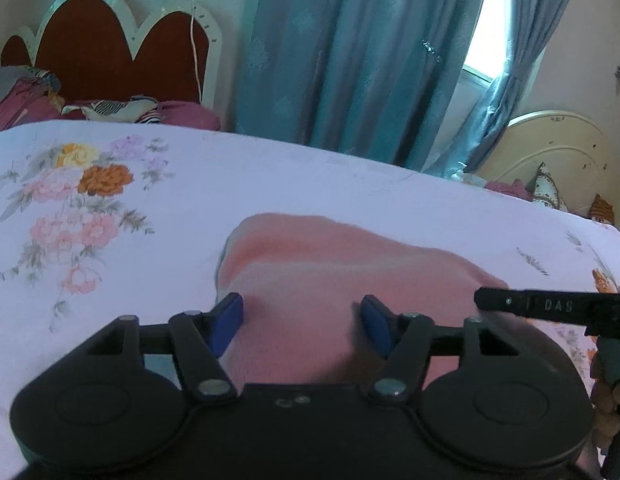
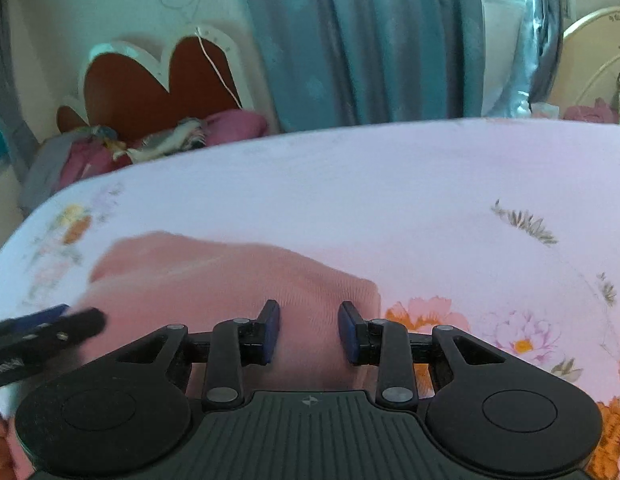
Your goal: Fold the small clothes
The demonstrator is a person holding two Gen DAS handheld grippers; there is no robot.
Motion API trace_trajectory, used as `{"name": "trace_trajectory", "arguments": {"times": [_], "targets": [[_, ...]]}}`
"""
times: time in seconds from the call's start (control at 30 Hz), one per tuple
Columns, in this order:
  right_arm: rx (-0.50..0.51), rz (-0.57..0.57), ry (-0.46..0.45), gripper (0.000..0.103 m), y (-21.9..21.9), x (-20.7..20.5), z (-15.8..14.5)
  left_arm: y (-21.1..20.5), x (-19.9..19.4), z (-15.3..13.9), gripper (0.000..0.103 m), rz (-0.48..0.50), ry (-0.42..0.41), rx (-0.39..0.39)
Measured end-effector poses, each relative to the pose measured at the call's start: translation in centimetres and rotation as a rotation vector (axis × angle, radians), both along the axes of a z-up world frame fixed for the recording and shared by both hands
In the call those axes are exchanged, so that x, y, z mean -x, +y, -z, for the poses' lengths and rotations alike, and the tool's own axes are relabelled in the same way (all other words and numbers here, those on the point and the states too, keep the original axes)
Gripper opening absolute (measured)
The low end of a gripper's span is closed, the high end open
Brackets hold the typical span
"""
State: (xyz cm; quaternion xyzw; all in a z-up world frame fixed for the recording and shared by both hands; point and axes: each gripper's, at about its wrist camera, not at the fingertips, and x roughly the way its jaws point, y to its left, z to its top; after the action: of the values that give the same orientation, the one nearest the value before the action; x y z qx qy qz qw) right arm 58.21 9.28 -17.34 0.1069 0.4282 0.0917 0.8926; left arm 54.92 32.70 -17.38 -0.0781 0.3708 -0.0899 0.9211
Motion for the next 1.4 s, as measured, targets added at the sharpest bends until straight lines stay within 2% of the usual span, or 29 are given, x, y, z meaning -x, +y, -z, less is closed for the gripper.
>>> {"name": "trace_trajectory", "arguments": {"times": [0.1, 0.2, 0.33, 0.47, 0.67, 0.8, 0.9, 1.07, 1.2, 1.27, 1.4], "targets": [[0.019, 0.01, -0.009, 0.032, 0.4, -0.4, 0.5, 0.3, -0.6, 0.6, 0.077, -0.031, 0.044, 0.016], [-0.005, 0.024, 0.027, 0.032, 0.0, -0.5, -0.2, 1.7, -0.9, 0.7, 0.076, -0.076, 0.12, 0.125], [0.007, -0.004, -0.022, 0.032, -0.5, 1.6, -2.8, 1.5, 1.2, -0.9, 0.074, -0.037, 0.048, 0.061], [-0.001, -0.038, -0.043, 0.032, -0.8, 5.1, -4.4, 1.4, 4.2, -2.0, 0.073, 0.012, 0.018, 0.024], [0.038, -0.069, -0.042, 0.032, -0.3, 9.8, -4.2, 0.7, 7.1, -1.6, 0.073, 0.023, 0.046, -0.007], [0.08, -0.045, 0.015, 0.032, -0.2, 10.4, -2.0, 0.4, 7.5, -1.2, 0.075, -0.001, 0.067, -0.01], [0.041, -0.006, 0.047, 0.032, -0.8, 10.0, -0.7, 0.2, 7.4, -0.9, 0.078, -0.01, 0.073, -0.023], [0.02, 0.01, 0.052, 0.032, -1.6, 11.2, -1.8, 0.1, 8.3, -1.8, 0.076, -0.021, 0.086, -0.04], [0.013, -0.033, 0.032, 0.032, -1.4, 13.9, -3.3, 0.0, 10.2, -2.3, 0.075, -0.011, 0.093, -0.035], [0.034, -0.038, 0.033, 0.032, -1.5, 15.3, -3.3, -0.1, 11.5, -2.0, 0.075, 0.003, 0.09, -0.051], [0.055, -0.017, 0.064, 0.032, -1.9, 16.9, -2.2, 0.0, 12.4, -0.1, 0.075, 0.017, 0.15, -0.041]]}}
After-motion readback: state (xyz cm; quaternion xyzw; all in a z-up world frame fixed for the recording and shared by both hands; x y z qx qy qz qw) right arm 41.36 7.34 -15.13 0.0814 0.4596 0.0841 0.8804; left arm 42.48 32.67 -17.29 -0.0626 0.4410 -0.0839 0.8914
